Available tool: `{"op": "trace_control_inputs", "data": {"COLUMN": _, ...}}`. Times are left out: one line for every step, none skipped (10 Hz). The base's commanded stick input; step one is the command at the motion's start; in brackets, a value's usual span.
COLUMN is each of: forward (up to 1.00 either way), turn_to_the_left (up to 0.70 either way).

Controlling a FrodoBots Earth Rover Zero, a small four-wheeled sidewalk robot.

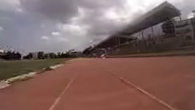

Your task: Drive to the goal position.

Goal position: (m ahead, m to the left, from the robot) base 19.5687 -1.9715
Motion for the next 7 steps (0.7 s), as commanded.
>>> {"op": "trace_control_inputs", "data": {"forward": 0.45, "turn_to_the_left": 0.0}}
{"op": "trace_control_inputs", "data": {"forward": 0.45, "turn_to_the_left": 0.0}}
{"op": "trace_control_inputs", "data": {"forward": 0.45, "turn_to_the_left": 0.0}}
{"op": "trace_control_inputs", "data": {"forward": 0.45, "turn_to_the_left": 0.0}}
{"op": "trace_control_inputs", "data": {"forward": 0.45, "turn_to_the_left": 0.0}}
{"op": "trace_control_inputs", "data": {"forward": 0.45, "turn_to_the_left": 0.0}}
{"op": "trace_control_inputs", "data": {"forward": 0.45, "turn_to_the_left": 0.0}}
